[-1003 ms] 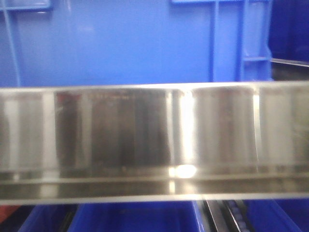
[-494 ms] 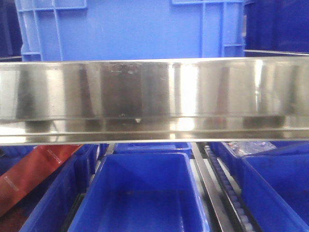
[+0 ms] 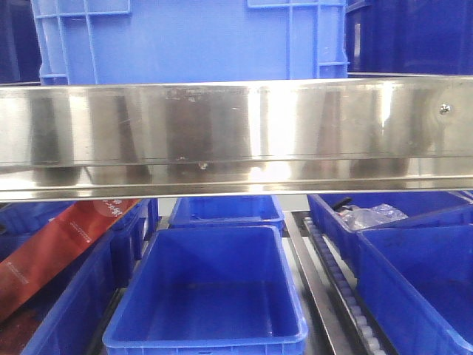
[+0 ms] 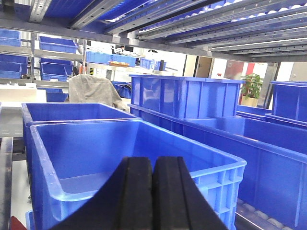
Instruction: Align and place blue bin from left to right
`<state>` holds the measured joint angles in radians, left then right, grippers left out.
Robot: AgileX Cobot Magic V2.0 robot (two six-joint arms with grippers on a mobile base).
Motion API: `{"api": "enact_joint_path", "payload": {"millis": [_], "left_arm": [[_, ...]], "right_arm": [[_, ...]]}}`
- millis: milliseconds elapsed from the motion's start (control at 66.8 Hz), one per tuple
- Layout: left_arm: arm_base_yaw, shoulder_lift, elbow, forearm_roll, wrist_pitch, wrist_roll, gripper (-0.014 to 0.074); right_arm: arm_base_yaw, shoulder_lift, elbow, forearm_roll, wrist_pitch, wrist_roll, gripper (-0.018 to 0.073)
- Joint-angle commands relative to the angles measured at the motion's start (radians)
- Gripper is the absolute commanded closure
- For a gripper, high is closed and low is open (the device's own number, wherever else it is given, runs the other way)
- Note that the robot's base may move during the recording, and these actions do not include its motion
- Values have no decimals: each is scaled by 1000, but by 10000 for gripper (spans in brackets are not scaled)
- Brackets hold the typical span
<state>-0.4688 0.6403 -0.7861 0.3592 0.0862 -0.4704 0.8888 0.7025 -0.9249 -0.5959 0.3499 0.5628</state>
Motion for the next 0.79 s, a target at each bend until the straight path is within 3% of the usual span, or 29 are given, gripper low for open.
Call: {"api": "enact_joint_path", "payload": {"millis": [0,374,464,554,779], "left_arm": [[-5,-4,2,2,-23,4,707],[-5,-4,2,2,-23,4,707],[-5,-4,2,2,-23,4,707],[-5,-4,2,2,-23,4,707],[-5,-4,2,2,-23,4,707]], "right_arm": [[2,-3,-1,-11,-22,-9,628],[-4,-15,-1,-11,-19,-9,628],[-37,-38,25,-2,-39,-96,628],[-128,-73,81,93,-92,-227,628],[-457,-224,293,454,-251,-612,628]]}}
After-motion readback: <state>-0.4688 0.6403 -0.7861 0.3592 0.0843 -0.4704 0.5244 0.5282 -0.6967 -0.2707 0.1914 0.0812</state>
